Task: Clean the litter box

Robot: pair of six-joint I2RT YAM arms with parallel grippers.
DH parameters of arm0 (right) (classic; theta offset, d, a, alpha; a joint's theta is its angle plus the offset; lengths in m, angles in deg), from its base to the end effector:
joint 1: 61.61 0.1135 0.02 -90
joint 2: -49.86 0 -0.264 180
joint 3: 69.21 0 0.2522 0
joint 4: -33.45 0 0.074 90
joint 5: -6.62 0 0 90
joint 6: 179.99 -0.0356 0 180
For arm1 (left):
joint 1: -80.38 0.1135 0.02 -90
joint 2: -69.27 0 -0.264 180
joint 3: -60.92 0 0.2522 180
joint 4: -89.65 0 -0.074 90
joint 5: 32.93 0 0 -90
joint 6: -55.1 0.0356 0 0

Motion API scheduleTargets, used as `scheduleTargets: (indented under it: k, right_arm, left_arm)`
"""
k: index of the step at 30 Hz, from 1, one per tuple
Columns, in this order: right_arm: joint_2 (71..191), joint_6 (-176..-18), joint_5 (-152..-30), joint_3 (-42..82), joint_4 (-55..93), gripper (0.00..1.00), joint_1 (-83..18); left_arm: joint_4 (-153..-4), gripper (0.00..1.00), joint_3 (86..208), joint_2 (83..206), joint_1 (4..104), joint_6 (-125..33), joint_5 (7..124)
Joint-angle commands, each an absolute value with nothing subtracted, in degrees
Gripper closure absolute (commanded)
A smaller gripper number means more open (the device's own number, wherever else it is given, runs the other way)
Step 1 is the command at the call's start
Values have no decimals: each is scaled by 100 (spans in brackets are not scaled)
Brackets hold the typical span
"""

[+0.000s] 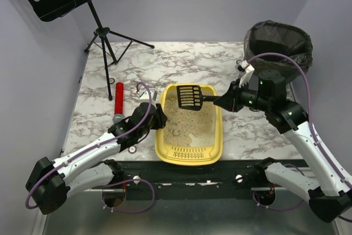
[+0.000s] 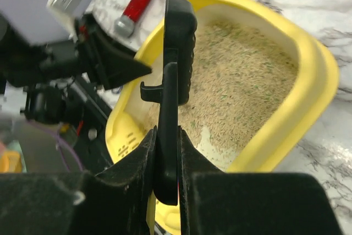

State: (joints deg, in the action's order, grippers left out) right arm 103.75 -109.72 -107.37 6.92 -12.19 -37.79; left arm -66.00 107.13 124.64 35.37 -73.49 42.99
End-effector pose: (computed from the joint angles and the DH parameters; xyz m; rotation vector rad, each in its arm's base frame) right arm 0.1731 0.0922 0.3799 -0.3566 2.0244 0.8978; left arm 0.1542 -0.1420 0.2307 -0.0224 2.1940 -0.5824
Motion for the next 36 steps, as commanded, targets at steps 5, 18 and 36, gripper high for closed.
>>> scheduleTargets:
  k: [5, 18, 36]
  right_arm:
    - [10382, -8395, -9852, 853, -2143, 99, -3007]
    - [12165, -5662, -5629, 959, -977, 99, -836]
    - [13863, -4112, -5472, 1100, 834, 99, -62]
  left_arm:
    - [-6455, 54, 10834, 12631, 3529, -7165, 4354]
    - [-6631, 55, 10852, 12789, 3547, -6997, 4609]
    - [-6763, 56, 10738, 12736, 3547, -6953, 4732]
